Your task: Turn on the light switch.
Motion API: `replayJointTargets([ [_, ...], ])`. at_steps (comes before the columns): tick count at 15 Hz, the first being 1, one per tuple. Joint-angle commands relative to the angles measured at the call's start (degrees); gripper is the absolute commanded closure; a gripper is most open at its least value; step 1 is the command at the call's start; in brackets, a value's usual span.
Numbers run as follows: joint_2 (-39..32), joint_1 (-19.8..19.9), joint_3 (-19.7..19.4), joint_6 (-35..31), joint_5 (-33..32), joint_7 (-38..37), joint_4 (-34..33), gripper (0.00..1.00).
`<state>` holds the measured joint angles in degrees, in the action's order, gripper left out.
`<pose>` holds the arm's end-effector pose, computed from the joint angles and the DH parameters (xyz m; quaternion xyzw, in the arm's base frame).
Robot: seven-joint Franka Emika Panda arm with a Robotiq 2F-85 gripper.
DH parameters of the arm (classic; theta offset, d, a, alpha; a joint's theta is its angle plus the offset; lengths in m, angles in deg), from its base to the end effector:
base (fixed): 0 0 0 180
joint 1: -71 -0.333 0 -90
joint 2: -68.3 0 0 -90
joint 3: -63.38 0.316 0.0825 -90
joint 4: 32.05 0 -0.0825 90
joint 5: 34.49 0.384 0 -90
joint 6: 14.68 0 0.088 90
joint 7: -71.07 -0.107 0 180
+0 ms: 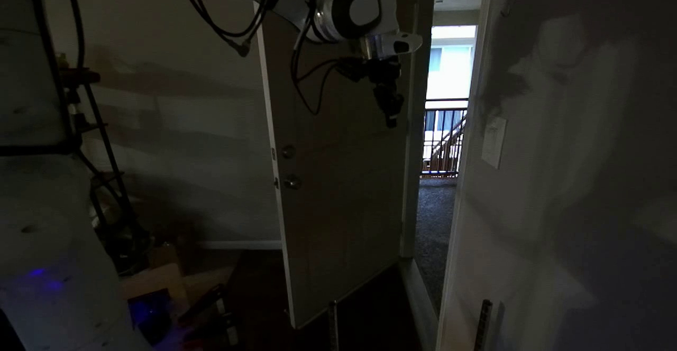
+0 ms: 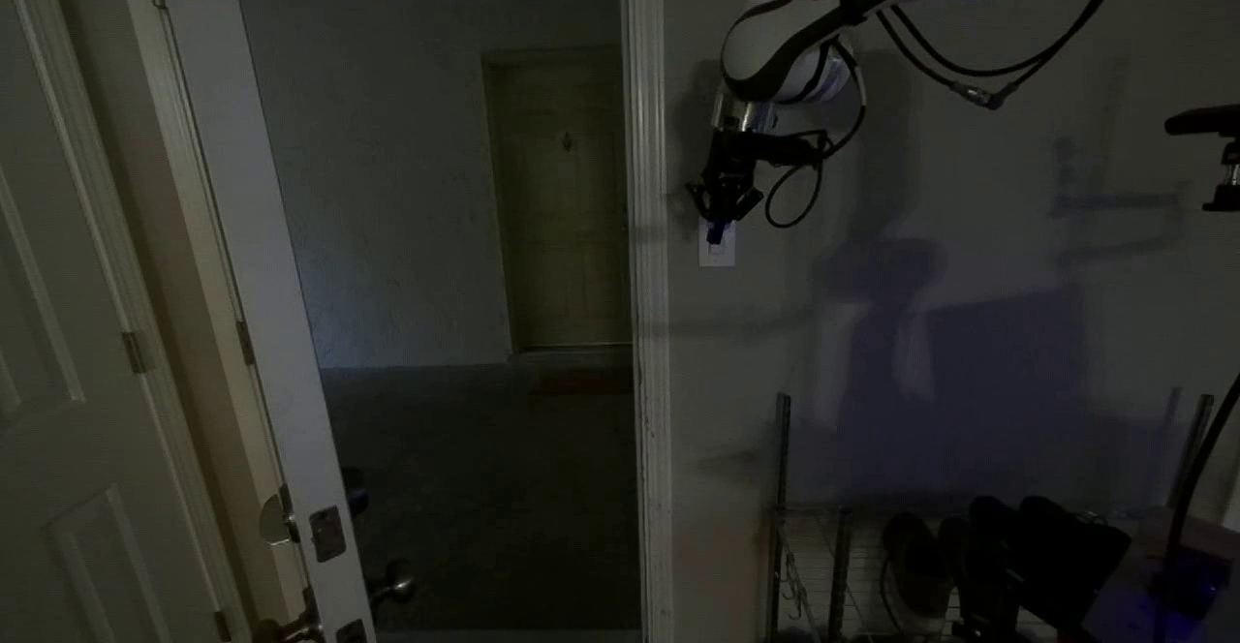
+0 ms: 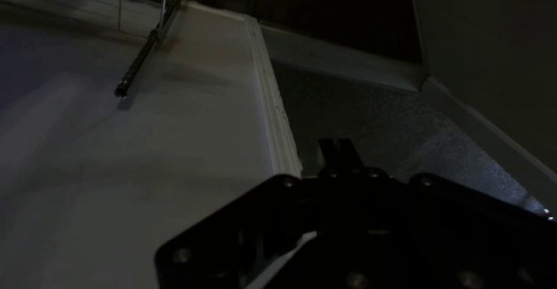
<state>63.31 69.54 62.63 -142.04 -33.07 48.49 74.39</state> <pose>0.6112 0.0086 0.4984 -0.9712 0.1937 -0.1336 0.0380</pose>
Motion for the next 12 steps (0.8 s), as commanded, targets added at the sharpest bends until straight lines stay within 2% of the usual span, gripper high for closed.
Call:
replayJointTargets([
  [1,-3.29,-0.08,-1.14,-4.22,-7.27,-5.39,-1.74,1.00],
  [3,-4.92,-0.16,-2.11,-5.49,-9.90,-7.75,-2.53,0.96],
  [6,-6.80,-0.56,-3.33,-6.91,-12.54,-9.92,-3.67,0.96],
  [12,-9.28,-1.91,-5.82,-15.77,-19.45,-15.44,-5.34,0.97],
])
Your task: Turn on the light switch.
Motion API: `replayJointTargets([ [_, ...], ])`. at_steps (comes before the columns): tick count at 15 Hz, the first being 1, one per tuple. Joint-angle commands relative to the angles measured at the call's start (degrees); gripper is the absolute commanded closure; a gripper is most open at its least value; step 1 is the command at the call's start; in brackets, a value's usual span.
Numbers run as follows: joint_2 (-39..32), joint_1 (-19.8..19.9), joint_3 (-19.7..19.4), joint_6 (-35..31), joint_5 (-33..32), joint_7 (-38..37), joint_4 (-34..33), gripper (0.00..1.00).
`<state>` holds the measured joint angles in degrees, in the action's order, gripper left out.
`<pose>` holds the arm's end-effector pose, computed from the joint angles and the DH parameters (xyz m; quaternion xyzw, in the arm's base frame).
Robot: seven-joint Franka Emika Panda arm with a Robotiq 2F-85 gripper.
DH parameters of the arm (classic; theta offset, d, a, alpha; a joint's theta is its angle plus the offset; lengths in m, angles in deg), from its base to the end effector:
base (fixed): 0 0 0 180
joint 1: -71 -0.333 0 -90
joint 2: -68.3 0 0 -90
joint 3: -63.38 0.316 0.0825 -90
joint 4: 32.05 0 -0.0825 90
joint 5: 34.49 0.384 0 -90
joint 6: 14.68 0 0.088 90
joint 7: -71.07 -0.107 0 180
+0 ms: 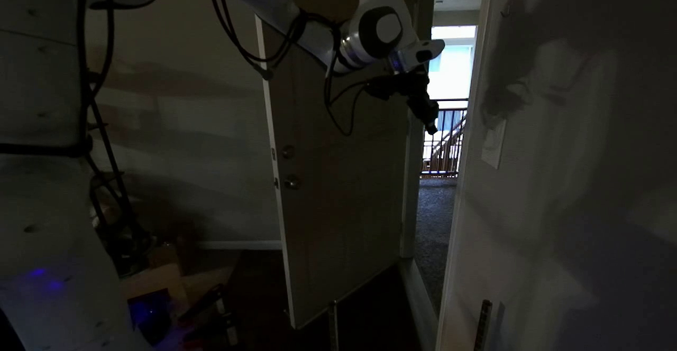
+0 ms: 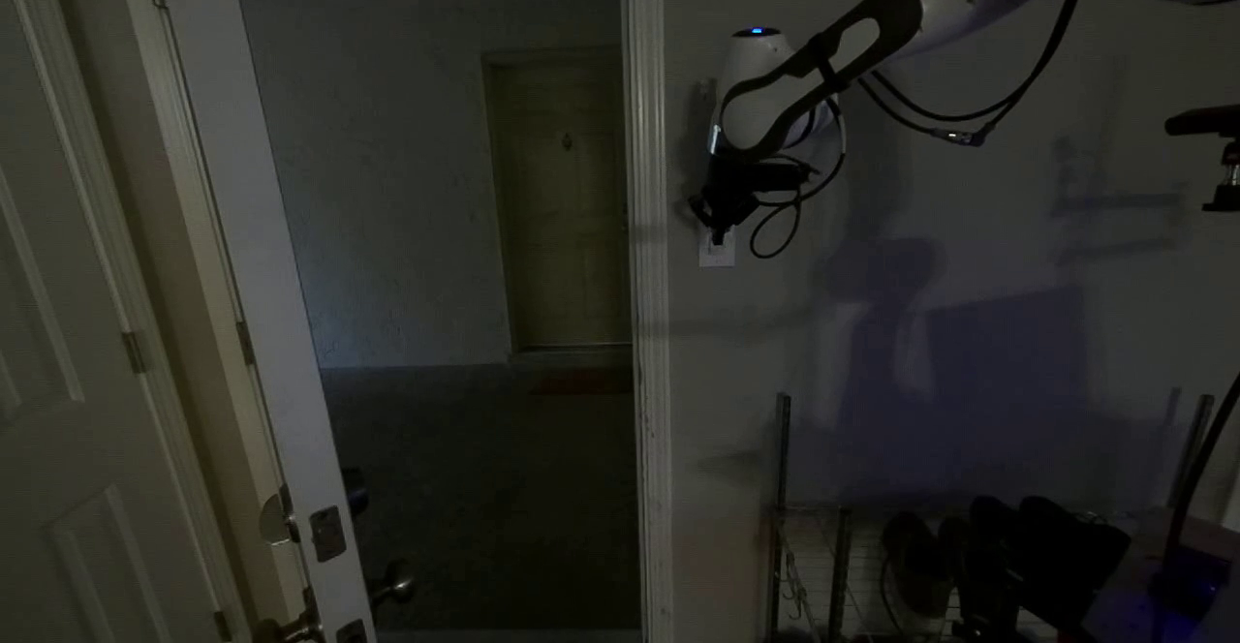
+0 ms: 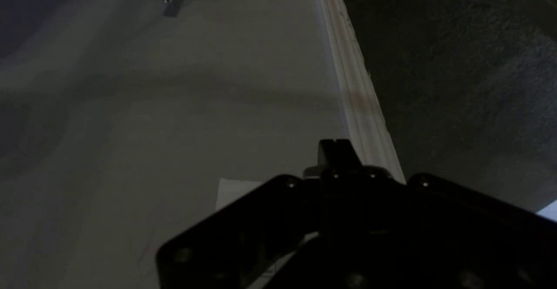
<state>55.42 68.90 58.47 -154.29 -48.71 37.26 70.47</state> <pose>0.6566 -0.0287 0.4715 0.9446 -0.2301 0.2290 0.0478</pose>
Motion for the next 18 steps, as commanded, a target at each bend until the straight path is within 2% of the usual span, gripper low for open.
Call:
replayJointTargets([
  [1,-2.01,-1.50,-2.27,-4.25,-4.95,-5.52,-2.12,0.96],
  [18,-12.15,-1.14,-7.10,-2.91,-2.75,-6.85,-13.91,0.97],
])
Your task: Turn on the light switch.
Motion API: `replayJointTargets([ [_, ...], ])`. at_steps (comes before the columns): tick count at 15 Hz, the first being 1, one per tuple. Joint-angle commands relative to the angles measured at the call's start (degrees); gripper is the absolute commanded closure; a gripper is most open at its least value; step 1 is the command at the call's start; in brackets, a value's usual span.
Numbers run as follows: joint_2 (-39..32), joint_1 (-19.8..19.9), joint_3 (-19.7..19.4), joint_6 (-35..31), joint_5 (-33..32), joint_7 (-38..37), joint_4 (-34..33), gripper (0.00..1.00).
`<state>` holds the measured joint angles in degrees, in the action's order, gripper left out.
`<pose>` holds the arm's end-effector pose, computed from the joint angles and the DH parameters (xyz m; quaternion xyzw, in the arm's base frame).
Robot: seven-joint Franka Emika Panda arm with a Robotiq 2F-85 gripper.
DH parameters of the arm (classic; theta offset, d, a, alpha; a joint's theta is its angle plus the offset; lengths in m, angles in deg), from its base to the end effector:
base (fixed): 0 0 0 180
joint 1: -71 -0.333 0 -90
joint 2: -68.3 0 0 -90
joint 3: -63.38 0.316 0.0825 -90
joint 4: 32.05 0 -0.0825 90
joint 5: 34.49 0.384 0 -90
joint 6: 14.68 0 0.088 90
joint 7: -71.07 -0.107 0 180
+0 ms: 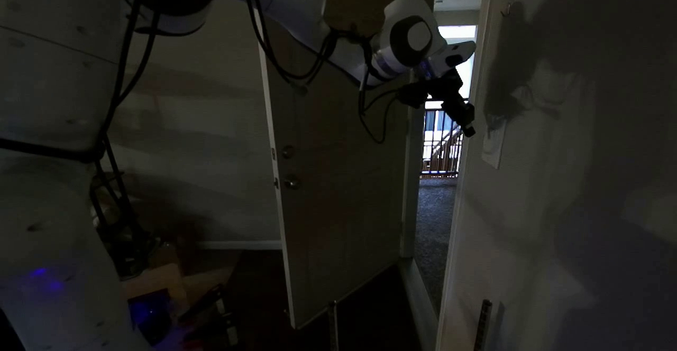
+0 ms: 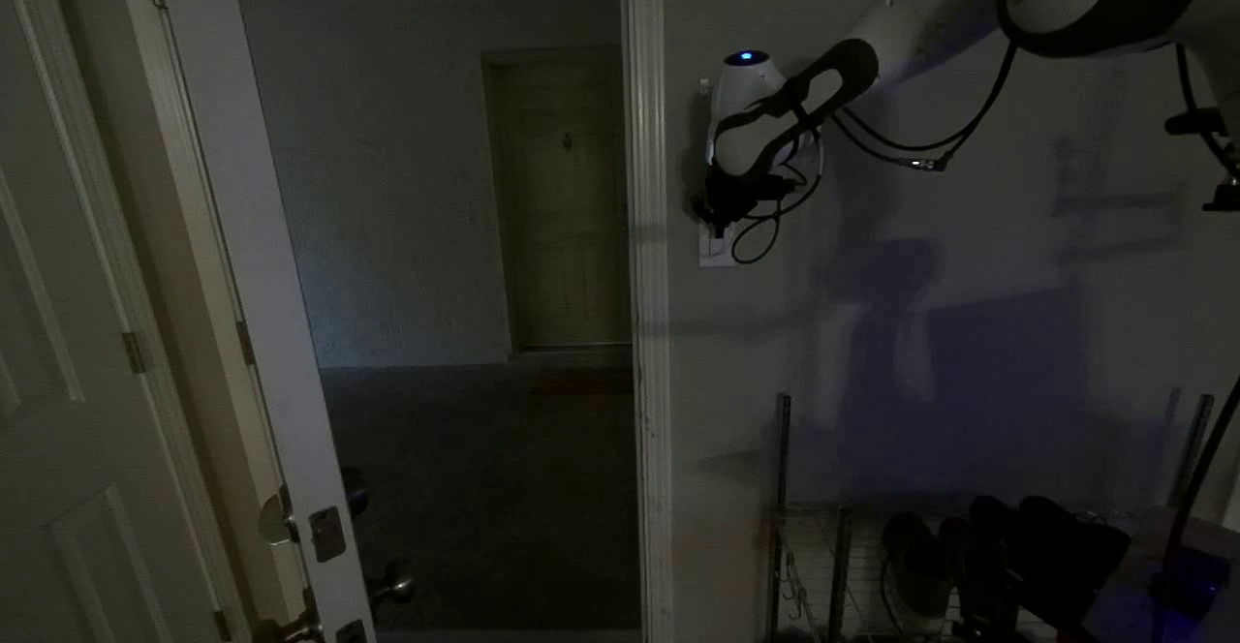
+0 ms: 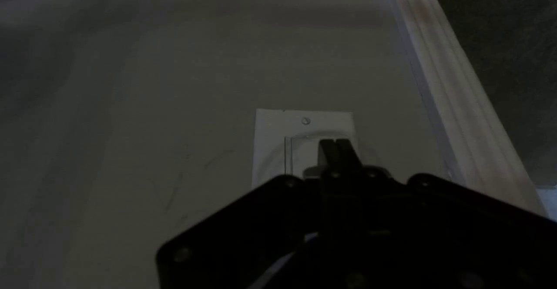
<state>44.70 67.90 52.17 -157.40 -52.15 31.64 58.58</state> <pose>0.7094 -0.0780 0.4594 0.9152 -0.2805 0.2769 0.0841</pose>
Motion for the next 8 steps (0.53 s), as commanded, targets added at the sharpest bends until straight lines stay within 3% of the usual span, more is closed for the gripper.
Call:
replayJointTargets([
  [1,-1.93,-0.03,-0.91,0.27,0.93,-1.02,-2.62,0.97],
  [8,-6.37,0.14,-1.97,1.12,1.39,-0.75,-8.64,0.97],
])
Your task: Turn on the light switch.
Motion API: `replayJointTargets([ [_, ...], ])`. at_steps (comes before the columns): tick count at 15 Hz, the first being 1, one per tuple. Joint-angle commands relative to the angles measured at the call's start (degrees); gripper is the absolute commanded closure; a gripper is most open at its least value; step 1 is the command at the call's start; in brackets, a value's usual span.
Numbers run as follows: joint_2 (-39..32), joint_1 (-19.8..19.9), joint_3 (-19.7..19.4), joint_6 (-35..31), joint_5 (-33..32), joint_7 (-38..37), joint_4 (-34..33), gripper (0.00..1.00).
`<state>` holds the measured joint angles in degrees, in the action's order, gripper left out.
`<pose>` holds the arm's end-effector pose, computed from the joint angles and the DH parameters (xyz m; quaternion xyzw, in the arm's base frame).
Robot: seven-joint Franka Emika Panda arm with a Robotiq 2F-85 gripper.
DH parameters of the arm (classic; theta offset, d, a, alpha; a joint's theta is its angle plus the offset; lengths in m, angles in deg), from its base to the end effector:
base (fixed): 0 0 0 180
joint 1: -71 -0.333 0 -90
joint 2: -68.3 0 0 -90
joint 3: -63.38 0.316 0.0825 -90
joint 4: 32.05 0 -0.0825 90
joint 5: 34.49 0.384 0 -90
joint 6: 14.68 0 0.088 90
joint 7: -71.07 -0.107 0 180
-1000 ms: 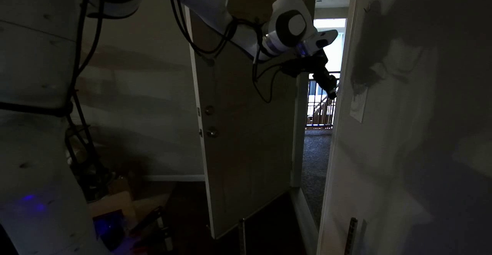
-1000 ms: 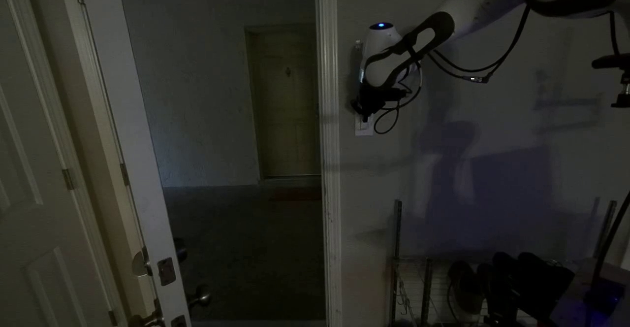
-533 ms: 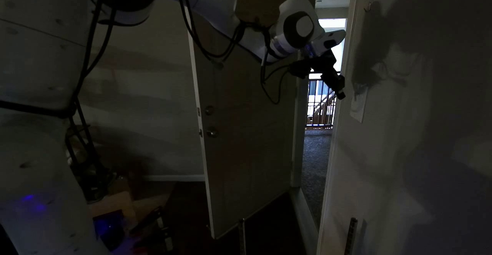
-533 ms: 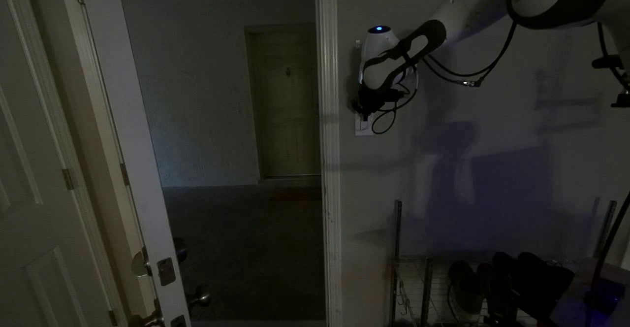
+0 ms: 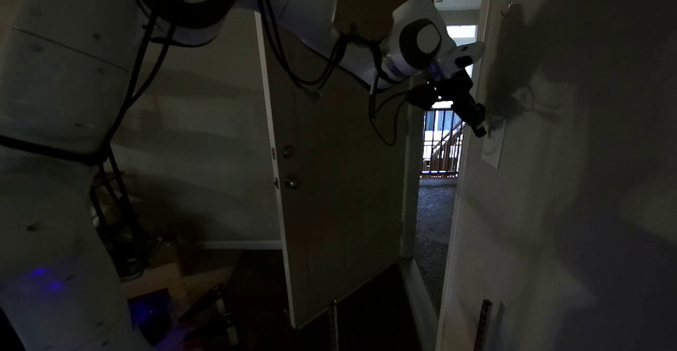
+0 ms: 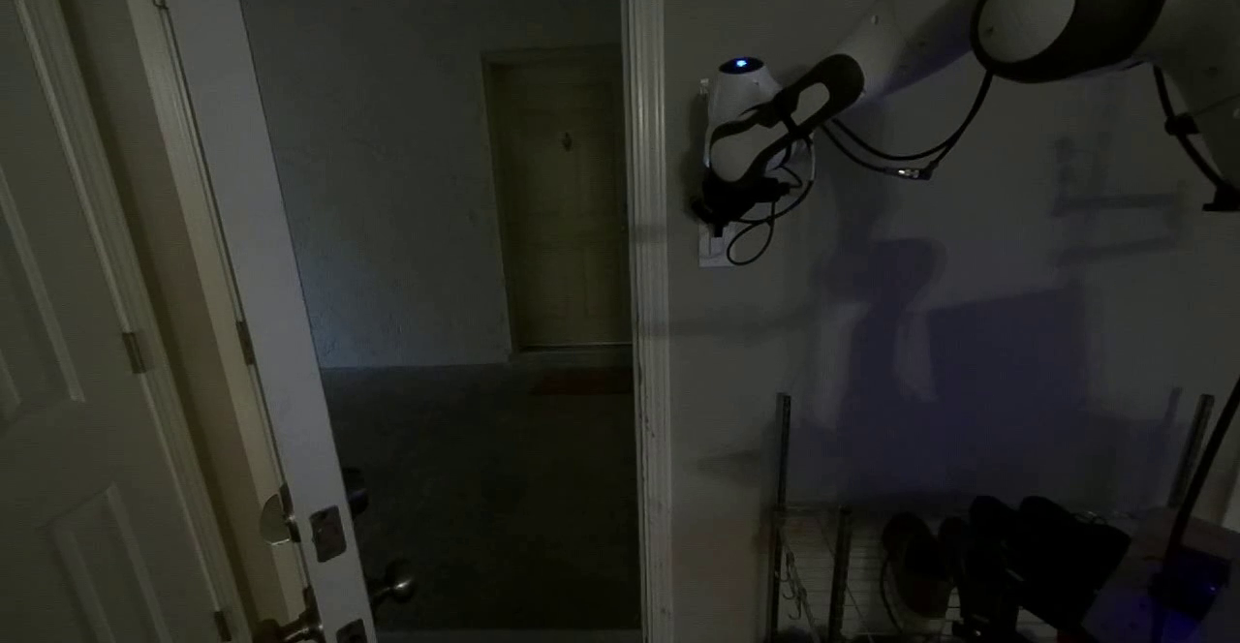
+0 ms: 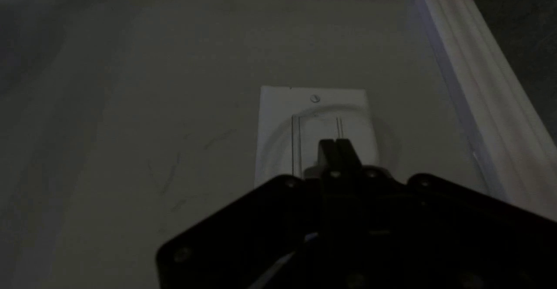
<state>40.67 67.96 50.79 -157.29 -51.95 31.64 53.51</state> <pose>0.7276 -0.0901 0.4556 0.9095 -0.2857 0.2868 0.0946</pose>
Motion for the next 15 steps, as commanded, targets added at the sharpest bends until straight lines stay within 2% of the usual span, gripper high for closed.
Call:
replayJointTargets([
  [1,-3.04,0.15,-0.86,1.13,1.25,-0.84,-4.55,0.97],
  [8,-5.39,0.76,-1.38,3.37,2.68,-1.12,-8.10,0.97],
  [15,-5.47,0.89,-1.16,4.19,3.83,-1.03,-8.62,0.97],
])
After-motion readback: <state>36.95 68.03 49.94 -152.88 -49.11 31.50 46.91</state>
